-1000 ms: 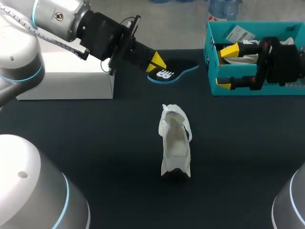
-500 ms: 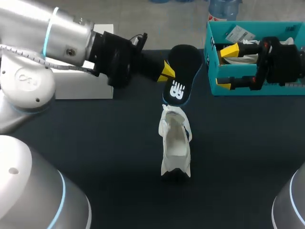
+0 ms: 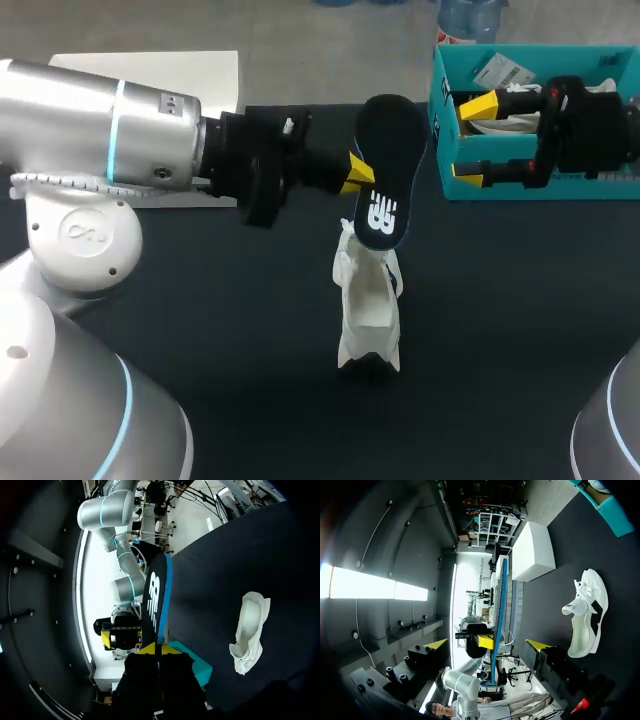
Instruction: Take the shoe out of the shoebox, open the shoe tongue, remove and reinsert the insole, then place the shoe into the shoebox
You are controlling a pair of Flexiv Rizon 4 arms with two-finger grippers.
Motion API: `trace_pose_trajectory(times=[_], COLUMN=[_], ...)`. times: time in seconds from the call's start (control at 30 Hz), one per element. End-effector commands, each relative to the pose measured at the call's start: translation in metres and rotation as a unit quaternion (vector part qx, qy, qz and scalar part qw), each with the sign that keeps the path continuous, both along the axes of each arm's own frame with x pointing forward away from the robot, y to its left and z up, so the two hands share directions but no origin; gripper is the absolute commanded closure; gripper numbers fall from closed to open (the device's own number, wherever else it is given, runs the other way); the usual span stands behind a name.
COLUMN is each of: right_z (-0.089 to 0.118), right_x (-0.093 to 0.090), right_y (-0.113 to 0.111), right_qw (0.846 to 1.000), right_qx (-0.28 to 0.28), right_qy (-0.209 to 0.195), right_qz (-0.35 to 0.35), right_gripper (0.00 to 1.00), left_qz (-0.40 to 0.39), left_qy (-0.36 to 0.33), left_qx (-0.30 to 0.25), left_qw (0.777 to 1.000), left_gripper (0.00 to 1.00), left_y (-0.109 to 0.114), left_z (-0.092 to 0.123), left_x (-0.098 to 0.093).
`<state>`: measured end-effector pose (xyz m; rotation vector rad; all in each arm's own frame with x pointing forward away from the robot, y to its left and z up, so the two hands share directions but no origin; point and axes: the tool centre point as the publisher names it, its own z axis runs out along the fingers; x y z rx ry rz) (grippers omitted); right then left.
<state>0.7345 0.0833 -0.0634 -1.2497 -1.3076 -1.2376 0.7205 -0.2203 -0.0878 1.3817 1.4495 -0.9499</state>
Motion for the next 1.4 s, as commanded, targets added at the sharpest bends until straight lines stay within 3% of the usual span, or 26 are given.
trace_pose_trajectory(times=[0.03, 0.33, 0.4, 0.57, 0.97, 1.0, 1.07, 1.3, 1.33, 1.37, 1.4], right_z=[-0.004, -0.01, -0.012, -0.013, -0.015, -0.015, -0.015, -0.016, -0.016, -0.017, -0.017], right_x=[0.009, 0.019, 0.019, 0.019, 0.021, 0.021, 0.021, 0.021, 0.022, 0.022, 0.023], right_y=[0.01, 0.023, 0.024, 0.021, 0.029, 0.03, 0.03, 0.029, 0.029, 0.029, 0.029], right_qw=[1.0, 1.0, 1.0, 1.0, 0.999, 0.999, 0.999, 1.0, 0.999, 0.999, 0.999], right_qx=[0.0, 0.01, 0.012, 0.015, 0.021, 0.021, 0.021, 0.019, 0.019, 0.019, 0.019], right_qy=[0.003, 0.0, 0.001, 0.001, 0.007, 0.008, 0.008, 0.007, 0.007, 0.007, 0.007], right_qz=[0.004, 0.015, 0.017, 0.012, 0.025, 0.025, 0.024, 0.024, 0.025, 0.026, 0.027], right_gripper=[0.0, 0.0, 0.2, 0.53, 0.64, 0.66, 0.97, 1.0, 1.0, 1.0, 1.0], left_qz=[0.014, 0.015, 0.011, 0.013, 0.014, 0.015, 0.015, 0.021, 0.02, 0.009, 0.001], left_qy=[-0.011, -0.009, -0.015, -0.019, -0.023, -0.023, -0.023, -0.02, -0.019, -0.008, -0.009], left_qx=[-0.006, -0.02, -0.021, -0.02, -0.026, -0.027, -0.027, -0.016, -0.013, -0.008, -0.007], left_qw=[1.0, 1.0, 1.0, 1.0, 0.999, 0.999, 0.999, 0.999, 1.0, 1.0, 1.0], left_gripper=[1.0, 1.0, 1.0, 1.0, 1.0, 1.0, 1.0, 1.0, 0.91, 0.54, 0.0], left_y=[-0.012, -0.031, -0.033, -0.032, -0.042, -0.043, -0.043, -0.038, -0.037, -0.036, -0.035], left_z=[-0.004, 0.001, 0.003, 0.004, 0.008, 0.008, 0.008, 0.007, 0.008, 0.009, 0.011], left_x=[-0.002, -0.001, -0.002, 0.0, 0.002, 0.002, 0.002, 0.006, 0.007, 0.007, 0.007])
